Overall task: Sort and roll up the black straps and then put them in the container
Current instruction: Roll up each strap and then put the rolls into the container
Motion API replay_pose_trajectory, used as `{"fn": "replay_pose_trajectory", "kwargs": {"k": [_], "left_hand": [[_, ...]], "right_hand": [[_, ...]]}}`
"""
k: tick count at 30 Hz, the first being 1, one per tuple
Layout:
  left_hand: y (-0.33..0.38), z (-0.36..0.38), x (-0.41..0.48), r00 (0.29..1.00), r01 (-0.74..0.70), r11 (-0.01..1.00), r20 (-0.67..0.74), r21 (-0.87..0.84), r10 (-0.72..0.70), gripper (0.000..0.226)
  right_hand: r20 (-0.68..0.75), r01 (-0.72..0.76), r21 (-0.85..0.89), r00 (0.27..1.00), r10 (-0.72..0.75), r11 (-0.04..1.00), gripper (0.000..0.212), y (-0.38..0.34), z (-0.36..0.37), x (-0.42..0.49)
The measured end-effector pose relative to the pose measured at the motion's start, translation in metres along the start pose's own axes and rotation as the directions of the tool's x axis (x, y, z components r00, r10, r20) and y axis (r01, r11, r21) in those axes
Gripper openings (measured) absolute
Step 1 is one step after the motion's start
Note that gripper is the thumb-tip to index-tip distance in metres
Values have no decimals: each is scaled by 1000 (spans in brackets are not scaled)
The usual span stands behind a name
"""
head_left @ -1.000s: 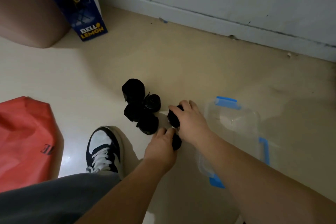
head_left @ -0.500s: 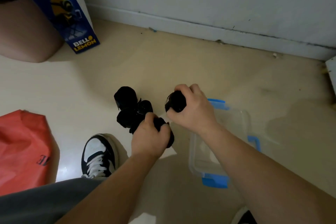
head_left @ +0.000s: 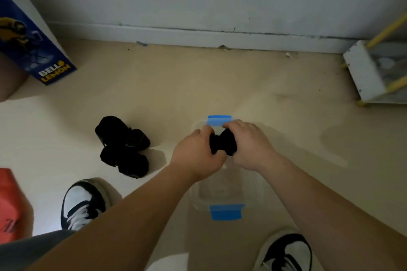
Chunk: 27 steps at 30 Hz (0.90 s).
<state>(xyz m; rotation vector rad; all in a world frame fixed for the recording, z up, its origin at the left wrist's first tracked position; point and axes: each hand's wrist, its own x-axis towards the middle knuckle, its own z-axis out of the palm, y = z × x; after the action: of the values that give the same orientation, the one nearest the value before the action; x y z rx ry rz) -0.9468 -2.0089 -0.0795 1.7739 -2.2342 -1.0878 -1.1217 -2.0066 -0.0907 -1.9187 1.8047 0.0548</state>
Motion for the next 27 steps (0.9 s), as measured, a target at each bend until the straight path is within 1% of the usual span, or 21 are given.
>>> {"fn": "replay_pose_trajectory", "kwargs": {"k": [1,2,4,5,7,11,13,14,16,18,20,22,23,24,25,26,27], "left_hand": [[-2,6,5,999,-54,991,6,124,53,31],[-3,10,10,994,-111,961,18,254,110,31],[-3,15,21,983,-184,869,66,459,173,31],[-2,16,26,980,-200,834,91,515,178,31],[-1,19,36,979,-204,797,119,568,166,30],[-5,26,51,985,-169,763,92,624,143,25],[-9,31,55,989,-137,750,52,647,136,26],[-11,33,56,989,-129,747,33,652,142,27],[-15,39,56,986,-131,748,9,651,165,30],[-20,42,54,982,-142,762,-9,633,190,32],[-27,44,52,976,-156,791,-32,592,216,32],[-33,44,48,964,-195,823,-52,534,262,32],[-37,42,46,955,-226,836,-56,500,291,33],[-40,40,42,945,-251,849,-72,465,319,34],[-43,37,37,936,-255,866,-114,430,333,36],[-46,34,32,933,-230,889,-169,397,317,40],[-49,31,27,937,-175,917,-225,359,267,46]], "right_hand": [[2,-1,-50,1000,1,999,75,3,3,0],[8,-12,-82,1000,13,997,74,5,7,1],[16,-30,-107,999,32,994,72,7,16,2],[16,-30,-111,999,32,993,70,7,21,3],[-17,-29,-119,999,27,992,64,7,30,6],[-109,-85,-124,991,72,989,61,10,44,9],[-202,-95,-160,977,62,983,57,12,55,10],[-271,-102,-171,961,53,980,54,14,61,10],[-366,-116,-174,930,45,978,45,12,66,7],[-392,-100,-198,920,14,975,39,5,67,5],[-327,-53,-213,945,-20,976,35,-5,61,4],[-164,-54,-167,986,26,984,29,-12,54,3],[-85,-84,-144,994,72,986,28,-11,54,3],[-40,-107,-111,994,103,988,30,-11,55,3],[-37,-125,-65,992,123,990,32,-10,57,3],[-58,-133,-19,990,132,991,34,-11,57,3],[-61,-150,12,987,150,989,35,-12,57,5]]}}
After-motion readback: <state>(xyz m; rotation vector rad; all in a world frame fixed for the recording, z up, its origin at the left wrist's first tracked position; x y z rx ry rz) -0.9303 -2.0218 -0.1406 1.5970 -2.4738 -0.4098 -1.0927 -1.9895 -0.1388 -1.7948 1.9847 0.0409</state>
